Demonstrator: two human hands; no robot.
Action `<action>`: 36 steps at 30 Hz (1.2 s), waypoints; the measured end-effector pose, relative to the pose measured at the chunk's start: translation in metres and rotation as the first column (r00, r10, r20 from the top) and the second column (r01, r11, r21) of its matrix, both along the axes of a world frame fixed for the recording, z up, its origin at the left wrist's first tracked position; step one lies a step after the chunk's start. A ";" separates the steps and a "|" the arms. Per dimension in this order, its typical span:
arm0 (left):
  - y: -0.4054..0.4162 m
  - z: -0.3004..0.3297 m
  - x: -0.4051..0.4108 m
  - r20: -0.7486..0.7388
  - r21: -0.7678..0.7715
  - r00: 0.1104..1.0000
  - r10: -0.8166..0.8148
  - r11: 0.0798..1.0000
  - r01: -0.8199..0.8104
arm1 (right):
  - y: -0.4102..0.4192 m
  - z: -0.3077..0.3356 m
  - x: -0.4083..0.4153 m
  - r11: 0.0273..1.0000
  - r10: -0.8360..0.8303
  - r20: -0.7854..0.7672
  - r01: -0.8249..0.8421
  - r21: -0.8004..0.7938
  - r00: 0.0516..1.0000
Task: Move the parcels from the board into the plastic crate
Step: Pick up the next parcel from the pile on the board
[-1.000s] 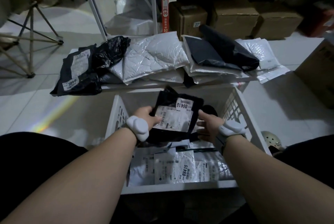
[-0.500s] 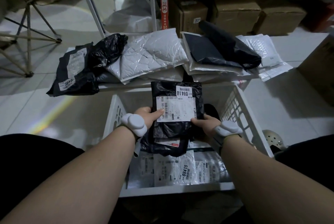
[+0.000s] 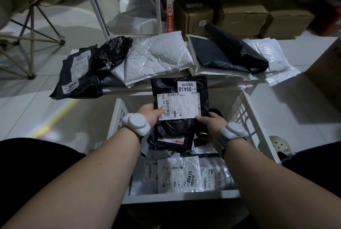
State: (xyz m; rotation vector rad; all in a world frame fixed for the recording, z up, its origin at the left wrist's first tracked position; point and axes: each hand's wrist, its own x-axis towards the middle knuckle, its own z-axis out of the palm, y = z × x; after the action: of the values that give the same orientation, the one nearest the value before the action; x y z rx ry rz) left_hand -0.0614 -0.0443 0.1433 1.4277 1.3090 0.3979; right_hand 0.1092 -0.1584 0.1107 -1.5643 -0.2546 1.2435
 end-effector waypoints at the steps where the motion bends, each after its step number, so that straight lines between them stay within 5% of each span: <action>1: 0.000 -0.001 0.000 0.035 -0.027 0.999 0.018 0.999 -0.017 | -0.001 0.000 -0.001 1.000 0.003 -0.008 -0.003 0.012 1.000; 6: 0.004 0.011 0.005 0.219 -0.135 0.970 0.103 0.988 -0.074 | -0.003 0.005 0.000 0.997 0.032 -0.070 -0.028 0.068 0.997; 12: 0.031 0.044 0.017 0.283 -0.028 0.954 0.099 0.995 -0.095 | 0.032 0.043 0.003 0.989 0.052 0.088 -0.063 0.131 0.995; 16: 0.058 0.071 0.021 0.200 0.130 0.979 0.037 0.989 -0.064 | 0.066 0.074 0.006 0.993 0.023 0.202 -0.046 0.109 0.979; 19: 0.081 0.090 0.022 -0.021 0.239 0.999 -0.041 0.970 0.045 | 0.099 0.080 0.017 0.993 0.077 0.331 -0.103 0.062 0.940; 25: 0.134 0.107 0.022 -0.116 0.272 0.993 -0.011 0.961 0.042 | 0.149 0.111 0.002 0.992 0.107 0.403 -0.126 0.020 0.909; 36: 0.178 0.092 0.024 0.172 0.300 0.985 -0.001 0.953 -0.051 | 0.221 0.117 0.001 0.982 0.189 0.491 -0.174 -0.076 0.851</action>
State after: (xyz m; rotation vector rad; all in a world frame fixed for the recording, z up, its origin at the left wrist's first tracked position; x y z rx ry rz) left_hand -0.0379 0.1338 0.2350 1.5923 1.1624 0.7489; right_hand 0.1105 0.0628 0.2282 -1.9058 -0.7346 0.9625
